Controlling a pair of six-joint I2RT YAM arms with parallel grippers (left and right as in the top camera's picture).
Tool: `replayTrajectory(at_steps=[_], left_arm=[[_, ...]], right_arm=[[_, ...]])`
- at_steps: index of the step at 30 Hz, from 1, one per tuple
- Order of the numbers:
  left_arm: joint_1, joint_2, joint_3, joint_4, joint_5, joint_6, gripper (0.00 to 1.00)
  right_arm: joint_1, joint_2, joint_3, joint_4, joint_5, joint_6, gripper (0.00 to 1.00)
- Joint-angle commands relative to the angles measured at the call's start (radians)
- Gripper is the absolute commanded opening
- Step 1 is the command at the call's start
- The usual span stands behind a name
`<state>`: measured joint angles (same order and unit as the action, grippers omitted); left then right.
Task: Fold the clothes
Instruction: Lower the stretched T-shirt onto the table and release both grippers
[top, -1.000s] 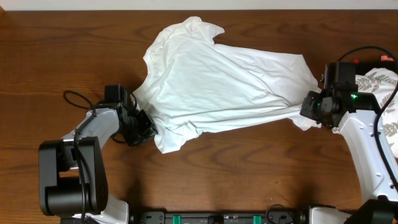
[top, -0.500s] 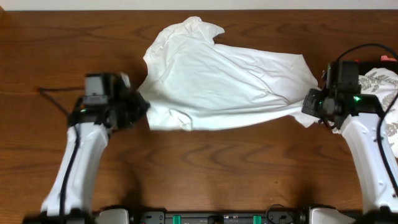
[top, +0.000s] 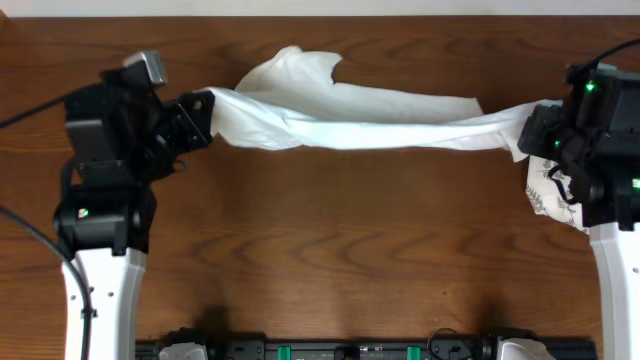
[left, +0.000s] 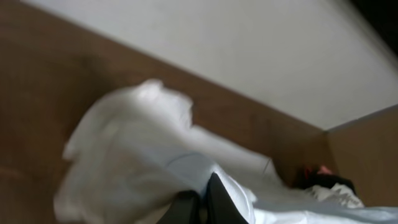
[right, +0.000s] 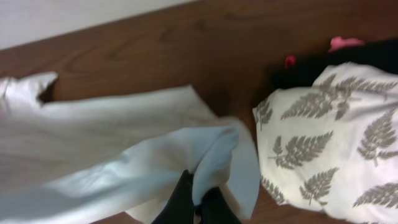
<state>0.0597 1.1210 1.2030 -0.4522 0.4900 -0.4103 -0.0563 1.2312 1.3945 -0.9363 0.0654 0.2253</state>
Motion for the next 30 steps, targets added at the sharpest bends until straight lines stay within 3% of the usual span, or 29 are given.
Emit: replayTrajectory(at_steps=[1, 20, 26, 30], left_arm=[[-0.002, -0.018, 0.058, 0.001, -0.011, 0.021, 0.06], [-0.002, -0.093, 0.289, -0.025, -0.015, 0.021, 0.06], [-0.002, 0.056, 0.289, -0.03, -0.03, 0.013, 0.06], [-0.002, 0.229, 0.289, 0.069, -0.03, 0.013, 0.06]], right_arm=[[-0.008, -0.017, 0.066, -0.019, 0.037, -0.032, 0.01], [-0.008, -0.028, 0.402, -0.209, 0.118, -0.04, 0.01], [-0.008, 0.098, 0.402, -0.249, 0.103, -0.049, 0.01], [-0.008, 0.254, 0.402, -0.214, 0.079, -0.054, 0.01]])
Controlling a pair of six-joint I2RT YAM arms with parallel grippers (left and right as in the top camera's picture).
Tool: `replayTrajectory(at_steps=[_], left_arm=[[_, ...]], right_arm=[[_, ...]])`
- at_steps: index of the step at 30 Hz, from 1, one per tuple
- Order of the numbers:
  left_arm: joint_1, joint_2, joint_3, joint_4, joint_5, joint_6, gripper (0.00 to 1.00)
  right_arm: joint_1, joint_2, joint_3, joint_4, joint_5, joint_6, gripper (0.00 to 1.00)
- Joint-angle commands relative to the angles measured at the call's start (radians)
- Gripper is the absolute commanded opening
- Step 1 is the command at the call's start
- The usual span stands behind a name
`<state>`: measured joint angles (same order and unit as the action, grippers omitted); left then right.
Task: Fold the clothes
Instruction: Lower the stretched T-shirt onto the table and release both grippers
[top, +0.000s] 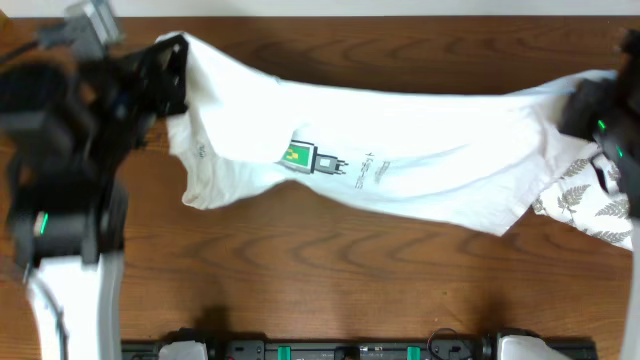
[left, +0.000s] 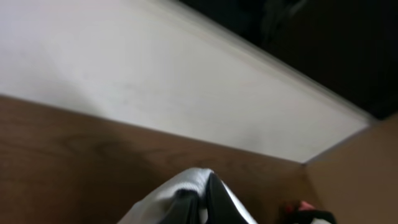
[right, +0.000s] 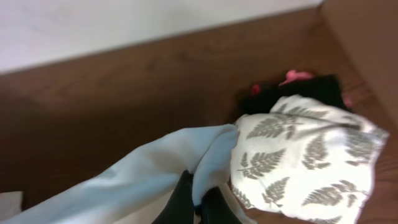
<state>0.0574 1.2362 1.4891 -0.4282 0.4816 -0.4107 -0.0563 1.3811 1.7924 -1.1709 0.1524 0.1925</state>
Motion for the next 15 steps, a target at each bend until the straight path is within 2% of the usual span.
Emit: replayTrajectory(at_steps=[1, 5, 6, 10, 12, 15], left_arm=[[0.0, 0.162, 0.005, 0.089, -0.022, 0.012, 0.06], [0.0, 0.385, 0.061, 0.342, -0.004, -0.032, 0.06], [0.003, 0.451, 0.099, 0.431, 0.011, -0.074, 0.06], [0.023, 0.62, 0.301, 0.618, 0.108, -0.27, 0.06], [0.033, 0.669, 0.417, 0.645, 0.134, -0.318, 0.06], [0.043, 0.684, 0.522, 0.61, 0.161, -0.284, 0.06]], right_arm=[[-0.008, 0.142, 0.004, 0.045, -0.011, -0.028, 0.01], [-0.009, 0.286, 0.009, 0.221, -0.045, -0.049, 0.01], [-0.01, 0.318, 0.017, 0.29, -0.06, -0.047, 0.01], [-0.016, 0.357, 0.084, 0.428, -0.074, 0.012, 0.01], [-0.023, 0.354, 0.137, 0.457, -0.074, 0.026, 0.01], [-0.029, 0.354, 0.21, 0.444, -0.047, 0.027, 0.01]])
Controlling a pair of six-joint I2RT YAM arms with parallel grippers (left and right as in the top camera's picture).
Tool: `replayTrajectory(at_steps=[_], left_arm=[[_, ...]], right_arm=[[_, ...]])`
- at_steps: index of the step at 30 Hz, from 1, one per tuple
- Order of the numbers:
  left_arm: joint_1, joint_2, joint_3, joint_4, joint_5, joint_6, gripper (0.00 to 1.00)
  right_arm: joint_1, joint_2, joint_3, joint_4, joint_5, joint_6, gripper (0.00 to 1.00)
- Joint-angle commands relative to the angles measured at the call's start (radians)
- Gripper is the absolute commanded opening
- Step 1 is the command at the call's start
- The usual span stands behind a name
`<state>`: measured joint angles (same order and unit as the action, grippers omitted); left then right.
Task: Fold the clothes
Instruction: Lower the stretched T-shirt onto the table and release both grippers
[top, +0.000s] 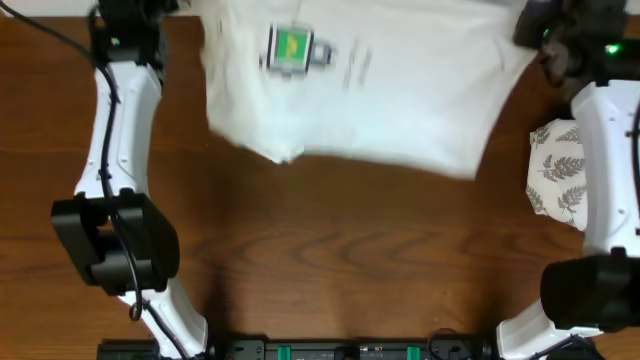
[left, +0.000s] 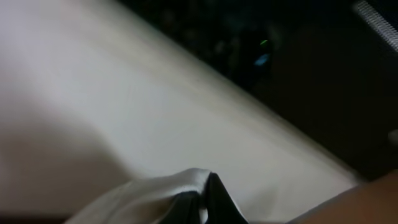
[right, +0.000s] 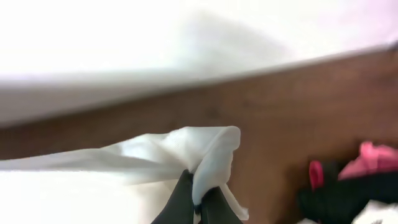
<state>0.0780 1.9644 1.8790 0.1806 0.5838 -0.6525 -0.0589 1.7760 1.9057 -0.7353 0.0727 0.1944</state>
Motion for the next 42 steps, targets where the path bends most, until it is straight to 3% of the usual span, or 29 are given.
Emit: replayTrajectory(at_steps=[1, 5, 10, 14, 19, 24, 32, 42], left_arm=[[0.024, -0.047, 0.142, -0.013, 0.064, -0.031, 0.06], [0.028, -0.064, 0.149, -0.205, 0.121, -0.005, 0.06], [0.026, -0.063, 0.14, -0.654, 0.139, 0.217, 0.06], [0.026, -0.061, 0.13, -1.003, 0.136, 0.378, 0.06], [0.026, -0.06, 0.111, -1.331, -0.037, 0.46, 0.06], [0.026, -0.06, 0.073, -1.447, -0.146, 0.477, 0.06], [0.026, -0.06, -0.006, -1.589, -0.177, 0.484, 0.06], [0.026, -0.06, -0.177, -1.637, -0.178, 0.516, 0.06]], right_arm=[[-0.028, -0.04, 0.108, 0.001, 0.044, 0.025, 0.01], [-0.033, -0.039, 0.122, -0.065, 0.051, 0.025, 0.01], [-0.033, -0.013, 0.094, -0.213, 0.056, -0.018, 0.01], [-0.032, 0.055, 0.089, -0.455, 0.093, -0.02, 0.01], [-0.033, 0.182, 0.089, -0.69, 0.121, -0.019, 0.01], [-0.032, 0.268, 0.089, -0.797, 0.122, -0.019, 0.01], [-0.032, 0.285, 0.089, -0.893, 0.122, -0.028, 0.01], [-0.031, 0.285, 0.082, -0.963, 0.048, -0.061, 0.01]])
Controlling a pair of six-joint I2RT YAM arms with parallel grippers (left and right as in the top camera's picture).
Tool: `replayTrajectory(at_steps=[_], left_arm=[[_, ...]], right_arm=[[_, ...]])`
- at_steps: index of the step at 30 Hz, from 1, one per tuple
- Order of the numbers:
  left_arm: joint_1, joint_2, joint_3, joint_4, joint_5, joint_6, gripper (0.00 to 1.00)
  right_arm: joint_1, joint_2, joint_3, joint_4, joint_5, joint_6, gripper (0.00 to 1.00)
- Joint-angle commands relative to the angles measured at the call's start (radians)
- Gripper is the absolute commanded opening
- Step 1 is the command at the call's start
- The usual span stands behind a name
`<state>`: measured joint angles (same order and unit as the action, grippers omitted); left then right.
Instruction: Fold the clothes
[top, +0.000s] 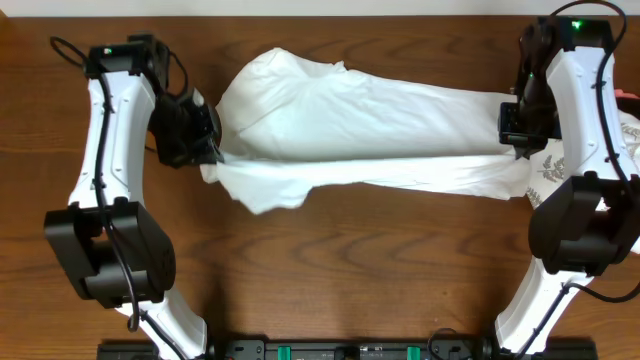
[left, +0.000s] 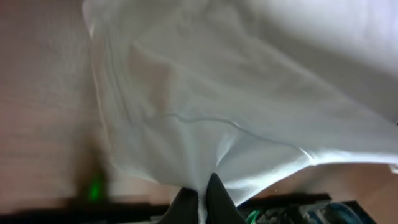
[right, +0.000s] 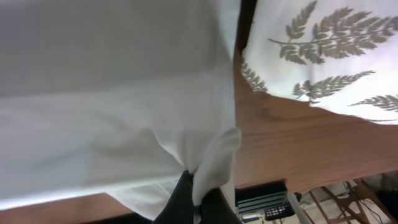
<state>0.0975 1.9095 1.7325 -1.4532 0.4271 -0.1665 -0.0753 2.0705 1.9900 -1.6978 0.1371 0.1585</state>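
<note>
A white T-shirt (top: 360, 135) lies stretched left to right across the far half of the wooden table (top: 330, 270), bunched into long folds, its print hidden. My left gripper (top: 208, 150) is shut on the shirt's left end, the cloth pinched between its dark fingers (left: 217, 199). At the right end my right gripper (top: 517, 135) is shut on the shirt (right: 112, 106); a fold wraps its fingers (right: 183, 199). The shirt (left: 236, 106) fills most of the left wrist view.
A white cloth with a grey fern print (top: 550, 185) lies at the table's right edge under the right arm, also showing as the fern cloth (right: 323, 56) beside the shirt. Both arms reach over the table's sides. Black equipment runs along the near edge (top: 350, 350).
Both grippers held the shirt spread out high beyond the table's far edge, print showing. Now they are down at table level and the shirt lies bunched in a long band, print hidden.
First the shirt hung as a twisted rope between the two shut grippers. Then it was opened out over the table, print up. Then it was held flat past the far edge. Now it rests on the table, both ends still gripped.
</note>
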Motion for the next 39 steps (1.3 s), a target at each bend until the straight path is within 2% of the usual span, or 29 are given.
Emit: replayTrajectory(at_steps=[1, 14, 17, 32, 33, 34, 35, 37, 39], left_arm=[[0.006, -0.005, -0.042, -0.001, -0.021, 0.036, 0.06], [0.006, -0.005, -0.067, 0.003, -0.021, 0.037, 0.06], [0.006, -0.005, -0.067, 0.003, -0.021, 0.04, 0.06], [-0.005, -0.005, -0.107, -0.069, -0.021, 0.043, 0.06], [-0.007, -0.005, -0.119, -0.076, -0.021, 0.043, 0.06], [-0.007, -0.005, -0.137, -0.08, -0.021, 0.045, 0.07], [-0.007, -0.005, -0.158, -0.083, -0.021, 0.055, 0.12], [-0.008, -0.005, -0.208, -0.079, -0.021, 0.063, 0.35], [-0.009, -0.005, -0.251, -0.068, -0.021, 0.063, 0.4]], right_arm=[[-0.015, -0.01, -0.002, -0.001, -0.016, -0.026, 0.01], [0.006, -0.01, -0.003, -0.002, -0.043, -0.058, 0.01], [0.011, -0.027, -0.019, -0.002, -0.117, -0.105, 0.01], [0.017, -0.373, -0.51, 0.05, -0.216, -0.108, 0.02], [0.02, -0.388, -0.538, 0.057, -0.218, -0.107, 0.05], [0.022, -0.399, -0.566, 0.062, -0.218, -0.107, 0.17], [0.024, -0.407, -0.588, 0.065, -0.22, -0.107, 0.32], [0.024, -0.41, -0.633, 0.07, -0.224, -0.108, 0.48], [0.024, -0.41, -0.67, 0.09, -0.224, -0.107, 0.52]])
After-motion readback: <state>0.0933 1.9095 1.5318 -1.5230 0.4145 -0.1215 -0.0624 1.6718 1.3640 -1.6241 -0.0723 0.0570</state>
